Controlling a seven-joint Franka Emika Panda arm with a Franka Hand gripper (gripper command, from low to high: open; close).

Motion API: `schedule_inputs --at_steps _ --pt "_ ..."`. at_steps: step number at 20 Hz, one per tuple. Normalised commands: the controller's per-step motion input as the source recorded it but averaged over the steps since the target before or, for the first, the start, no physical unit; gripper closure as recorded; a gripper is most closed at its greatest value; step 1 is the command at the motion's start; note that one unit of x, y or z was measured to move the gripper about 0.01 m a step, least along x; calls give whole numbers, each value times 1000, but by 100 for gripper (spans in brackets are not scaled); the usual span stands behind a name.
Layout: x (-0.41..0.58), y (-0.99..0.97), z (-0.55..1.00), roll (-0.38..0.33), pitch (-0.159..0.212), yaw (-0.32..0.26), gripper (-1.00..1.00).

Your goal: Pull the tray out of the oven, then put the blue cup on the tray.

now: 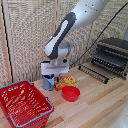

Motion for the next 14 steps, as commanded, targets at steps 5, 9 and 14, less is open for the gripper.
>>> schedule_inputs --at_steps 5,9,14 --pt "19 106 18 0 19 -37 100" --pt "126 64 92 0 0 -91 100" --pt "342 27 461 -10 0 -203 100"
